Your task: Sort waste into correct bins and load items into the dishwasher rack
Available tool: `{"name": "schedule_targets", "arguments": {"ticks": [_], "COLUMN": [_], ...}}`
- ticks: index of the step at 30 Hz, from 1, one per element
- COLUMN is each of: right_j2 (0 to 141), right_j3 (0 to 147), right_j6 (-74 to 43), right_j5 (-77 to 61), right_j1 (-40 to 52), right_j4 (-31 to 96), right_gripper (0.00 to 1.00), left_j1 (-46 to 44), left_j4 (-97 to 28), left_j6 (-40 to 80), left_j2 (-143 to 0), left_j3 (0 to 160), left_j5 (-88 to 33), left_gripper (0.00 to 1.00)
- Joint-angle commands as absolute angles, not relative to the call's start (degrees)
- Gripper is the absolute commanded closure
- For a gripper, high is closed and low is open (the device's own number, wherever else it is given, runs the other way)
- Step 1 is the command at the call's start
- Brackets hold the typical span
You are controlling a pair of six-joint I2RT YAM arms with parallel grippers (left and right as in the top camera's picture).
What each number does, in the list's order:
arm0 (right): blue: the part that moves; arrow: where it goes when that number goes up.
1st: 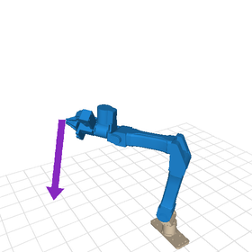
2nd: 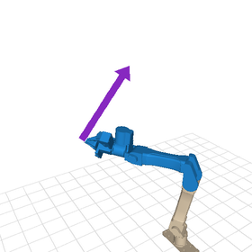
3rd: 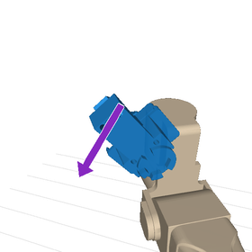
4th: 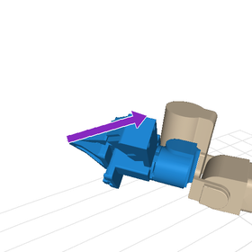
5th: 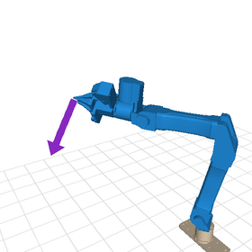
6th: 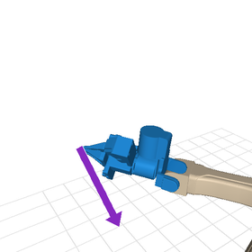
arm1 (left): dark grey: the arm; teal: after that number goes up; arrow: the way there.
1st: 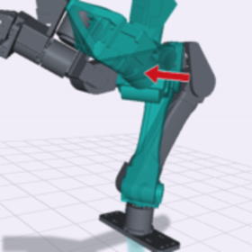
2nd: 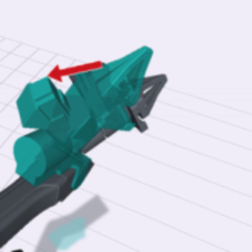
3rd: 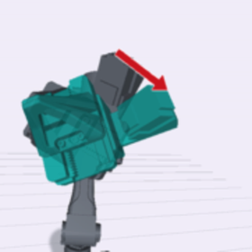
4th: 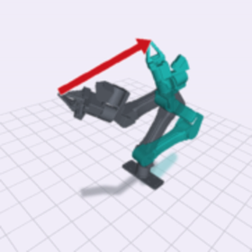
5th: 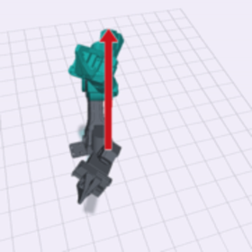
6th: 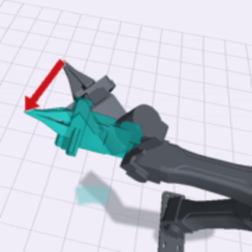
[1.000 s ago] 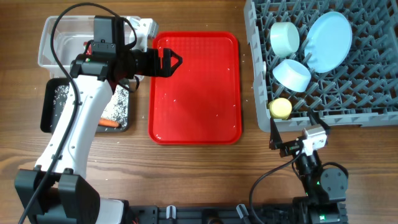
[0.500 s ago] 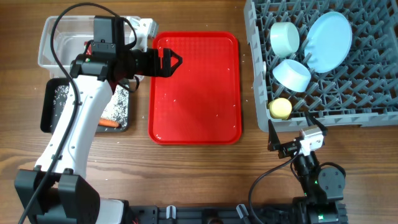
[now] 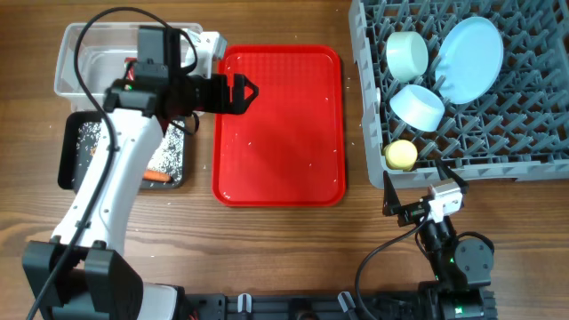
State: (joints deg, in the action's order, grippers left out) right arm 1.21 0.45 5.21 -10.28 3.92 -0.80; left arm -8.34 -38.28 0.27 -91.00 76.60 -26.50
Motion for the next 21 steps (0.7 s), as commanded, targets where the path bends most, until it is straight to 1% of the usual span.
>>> {"name": "schedule_targets", "arguments": {"ticks": [1, 3, 4, 6, 10, 11, 15, 21], "right_j2": [0.8, 0.8, 0.8, 0.8, 0.8, 0.8, 0.8, 0.8], "right_j3": [0.3, 0.3, 0.3, 0.3, 0.3, 0.3, 0.3, 0.3], "right_j6": [4.5, 4.5, 4.5, 4.5, 4.5, 4.5, 4.5, 4.5], "right_j5": [-11.0, -11.0, -11.0, -11.0, -11.0, -11.0, -11.0, -11.0], "right_j1": [3.7, 3.7, 3.7, 3.7, 3.7, 3.7, 3.7, 3.7], "right_j4": [-0.9, -0.9, -0.9, -0.9, -0.9, -0.9, -0.9, -0.9], "right_gripper": [0.0, 0.0, 0.0, 0.0, 0.01, 0.0, 0.0, 0.0], "left_j1": [-10.5, -10.4, -10.3, -9.2, -6.1, -4.6, -2.0, -2.0], "left_j4": [-29.5, -19.9, -17.1, -8.4, 1.3, 3.6, 4.1, 2.2], "left_j6": [-1.0, -1.0, -1.0, -1.0, -1.0, -0.8, -0.8, -0.8], "left_j2": [-85.6, -80.5, -78.7, -71.6, -57.3, -50.7, -34.9, -16.1], "left_j3": [65.6, 55.8, 52.6, 41.8, 25.5, 19.9, 11.0, 3.1], "left_j5": [-19.6, -19.4, -19.4, -19.4, -19.4, -19.4, -19.0, -16.5], "left_gripper": [0.0, 0.0, 0.0, 0.0, 0.0, 0.0, 0.0, 0.0]}}
